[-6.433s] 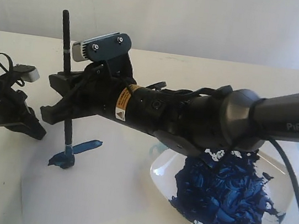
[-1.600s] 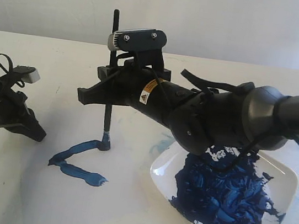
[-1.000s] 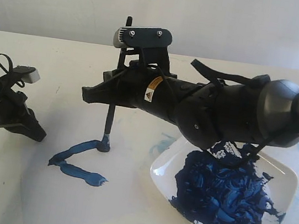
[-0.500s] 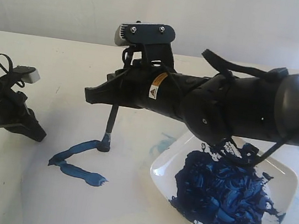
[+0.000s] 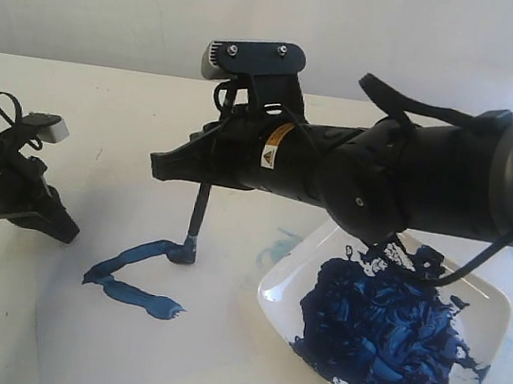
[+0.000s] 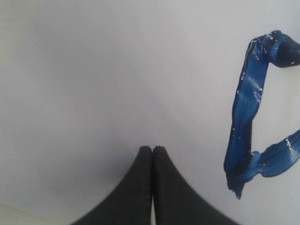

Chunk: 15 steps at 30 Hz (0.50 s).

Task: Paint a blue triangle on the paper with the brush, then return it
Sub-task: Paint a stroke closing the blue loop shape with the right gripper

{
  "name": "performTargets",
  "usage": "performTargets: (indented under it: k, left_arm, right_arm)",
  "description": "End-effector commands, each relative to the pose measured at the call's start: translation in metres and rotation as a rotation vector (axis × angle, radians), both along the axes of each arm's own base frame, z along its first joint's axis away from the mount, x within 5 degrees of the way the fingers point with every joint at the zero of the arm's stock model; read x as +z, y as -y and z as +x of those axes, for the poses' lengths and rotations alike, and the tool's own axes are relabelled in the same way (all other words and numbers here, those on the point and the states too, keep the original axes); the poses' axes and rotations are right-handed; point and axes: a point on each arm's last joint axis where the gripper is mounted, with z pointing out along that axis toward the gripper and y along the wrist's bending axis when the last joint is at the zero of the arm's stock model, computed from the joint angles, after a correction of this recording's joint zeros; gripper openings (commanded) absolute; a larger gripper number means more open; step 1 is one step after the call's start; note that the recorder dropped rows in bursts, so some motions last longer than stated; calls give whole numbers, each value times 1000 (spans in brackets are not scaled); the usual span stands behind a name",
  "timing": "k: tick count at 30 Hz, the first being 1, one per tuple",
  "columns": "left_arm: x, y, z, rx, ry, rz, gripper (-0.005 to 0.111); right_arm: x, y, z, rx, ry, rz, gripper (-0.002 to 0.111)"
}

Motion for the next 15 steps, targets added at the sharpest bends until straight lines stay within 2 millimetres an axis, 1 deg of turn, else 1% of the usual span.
performTargets:
  k: [1,3,15]
  left_arm:
    - [-1,2,-3,-10,-24,-17,0]
    - [-1,2,-3,-10,-24,-17,0]
    - [-1,2,-3,-12,-26,-20,0]
  right_arm:
    - [6,5,-3,-7,-8,-8,0]
    - [8,6,-5,-5,-12,-13,0]
    - [3,-2,-21,39,-55,-78,0]
